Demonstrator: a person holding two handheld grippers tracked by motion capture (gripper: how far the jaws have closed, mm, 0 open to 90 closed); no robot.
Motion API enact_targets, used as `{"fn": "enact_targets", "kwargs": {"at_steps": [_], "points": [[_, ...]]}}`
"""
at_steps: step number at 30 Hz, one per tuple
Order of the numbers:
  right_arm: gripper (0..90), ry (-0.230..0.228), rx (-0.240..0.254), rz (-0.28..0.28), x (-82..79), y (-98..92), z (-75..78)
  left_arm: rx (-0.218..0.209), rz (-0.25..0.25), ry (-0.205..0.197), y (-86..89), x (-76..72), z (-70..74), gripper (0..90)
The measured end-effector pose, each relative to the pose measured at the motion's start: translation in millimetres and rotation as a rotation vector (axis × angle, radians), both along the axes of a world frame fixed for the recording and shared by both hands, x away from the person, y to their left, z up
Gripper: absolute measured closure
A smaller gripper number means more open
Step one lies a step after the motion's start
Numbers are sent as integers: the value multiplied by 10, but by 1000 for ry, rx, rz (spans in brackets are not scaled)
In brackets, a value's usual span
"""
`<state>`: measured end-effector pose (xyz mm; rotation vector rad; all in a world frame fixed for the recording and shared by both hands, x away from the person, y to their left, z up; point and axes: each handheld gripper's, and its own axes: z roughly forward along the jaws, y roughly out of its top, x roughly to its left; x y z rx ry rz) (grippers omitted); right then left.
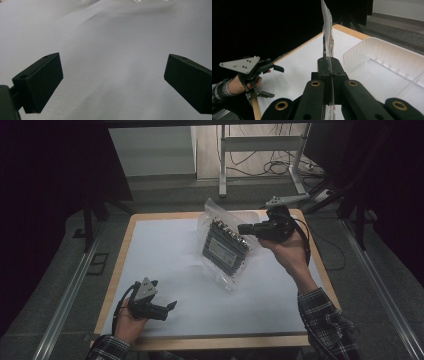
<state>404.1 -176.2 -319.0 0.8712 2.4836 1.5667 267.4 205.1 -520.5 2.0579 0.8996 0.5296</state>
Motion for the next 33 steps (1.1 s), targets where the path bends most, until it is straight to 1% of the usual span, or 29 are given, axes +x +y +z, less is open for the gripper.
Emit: {"fn": "enact_targets", "kwargs": {"at_steps": [8, 19, 28, 33], "points": [[890, 4, 28, -25, 102, -74, 156, -9, -10, 9, -5, 4, -4, 8], [890, -4, 29, -76, 335, -103, 299, -8, -8, 3, -1, 3, -4, 5], [890, -20, 35, -103, 557, -63, 379, -8, -8, 2, -2, 3, -3, 5], [890, -31, 25, -118, 677, -18, 406, -7, -7, 2, -3, 4, -5, 5]]}}
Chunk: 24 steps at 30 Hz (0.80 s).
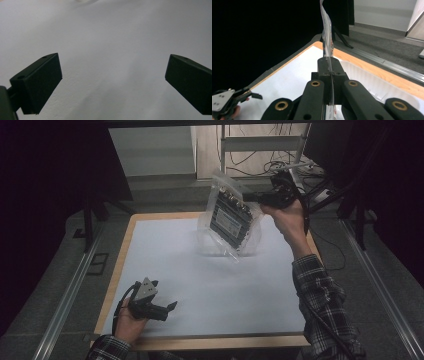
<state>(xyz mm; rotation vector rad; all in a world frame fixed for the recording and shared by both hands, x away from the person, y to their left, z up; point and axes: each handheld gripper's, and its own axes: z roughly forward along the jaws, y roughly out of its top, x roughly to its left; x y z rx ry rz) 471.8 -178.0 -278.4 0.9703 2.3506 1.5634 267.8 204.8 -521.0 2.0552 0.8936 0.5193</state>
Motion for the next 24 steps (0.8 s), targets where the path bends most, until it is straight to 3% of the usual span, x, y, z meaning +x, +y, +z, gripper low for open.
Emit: {"fn": "enact_targets", "kwargs": {"at_steps": [9, 17, 24], "points": [[890, -26, -15, -42, 258, 117, 43, 0, -2, 0, -13, 1, -2, 5], [890, -32, -48, -54, 559, 340, -50, -4, -5, 3, -18, 7, -6, 6], [890, -28, -82, -65, 696, 456, -139, 2, -7, 1, -20, 4, -3, 7]]}}
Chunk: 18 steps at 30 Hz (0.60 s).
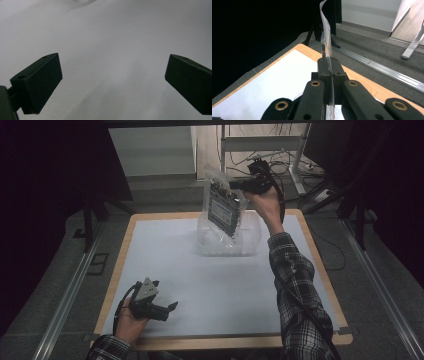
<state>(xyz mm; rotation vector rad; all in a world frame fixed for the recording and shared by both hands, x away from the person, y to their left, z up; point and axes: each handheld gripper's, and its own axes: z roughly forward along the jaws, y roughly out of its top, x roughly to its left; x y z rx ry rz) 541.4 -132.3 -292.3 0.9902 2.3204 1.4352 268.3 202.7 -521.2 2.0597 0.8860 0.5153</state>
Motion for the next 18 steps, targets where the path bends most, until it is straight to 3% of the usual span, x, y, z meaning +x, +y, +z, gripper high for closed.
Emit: {"fn": "enact_targets", "kwargs": {"at_steps": [12, 14, 18], "points": [[890, 18, 1, -3, 103, 93, -129, 1, -2, -2, -19, -3, -3, 7], [890, 21, -41, -5, 124, 142, -195, 1, -2, -1, -19, -4, -3, 8], [890, 41, -32, -13, 179, 158, -332, 2, -3, -2, -19, -5, -2, 8]]}}
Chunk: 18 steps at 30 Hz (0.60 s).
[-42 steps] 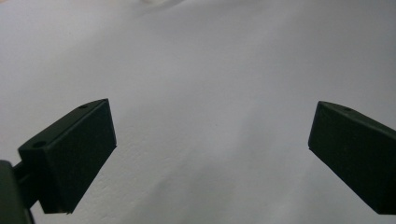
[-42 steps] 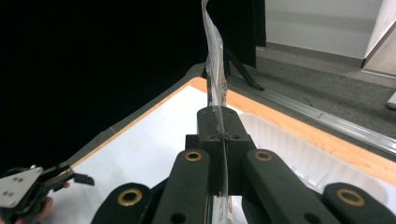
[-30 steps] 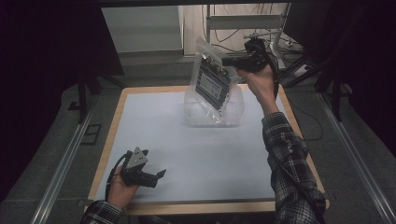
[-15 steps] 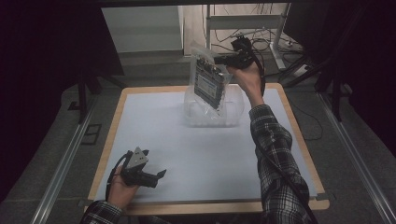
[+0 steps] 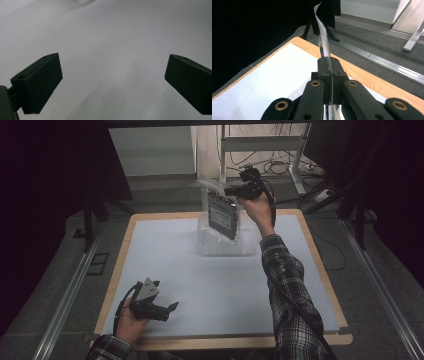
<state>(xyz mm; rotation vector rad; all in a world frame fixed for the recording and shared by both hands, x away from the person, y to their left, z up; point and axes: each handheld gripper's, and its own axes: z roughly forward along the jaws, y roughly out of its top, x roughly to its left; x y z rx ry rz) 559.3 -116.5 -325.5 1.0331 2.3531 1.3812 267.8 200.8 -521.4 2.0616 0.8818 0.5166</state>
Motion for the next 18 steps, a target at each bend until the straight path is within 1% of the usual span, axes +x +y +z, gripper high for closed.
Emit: {"fn": "enact_targets", "kwargs": {"at_steps": [2, 3, 4, 7, 8, 9, 10, 11, 13, 15, 18], "points": [[890, 8, 18, -10, 25, -31, -29, 4, -1, 2, -2, 1, -1, 8], [890, 8, 12, -23, 38, -57, -40, 6, -2, 2, -3, 2, -1, 9], [890, 4, 0, -35, 43, -70, -48, 8, -3, 4, -6, 3, -2, 9], [890, -15, -70, -84, 64, -130, -110, 11, -4, 2, -19, 2, -6, 9], [890, -18, -71, -95, 67, -160, -131, 13, -4, 1, -21, 1, -6, 9], [889, -10, -42, -91, 76, -197, -147, 14, -4, 2, -22, 1, -6, 9], [889, -4, -28, -93, 82, -222, -159, 15, -4, 2, -22, 1, -6, 9], [887, -10, -29, -97, 82, -233, -164, 16, -3, 2, -22, 1, -7, 9], [879, -16, -36, -101, 82, -237, -154, 14, -2, 1, -18, 0, -5, 9], [860, -26, -62, -103, 75, -232, -128, 13, -2, 0, -14, -1, -3, 9], [774, -50, -91, -105, 62, -245, -114, 13, -1, 0, -13, -2, -3, 10]]}}
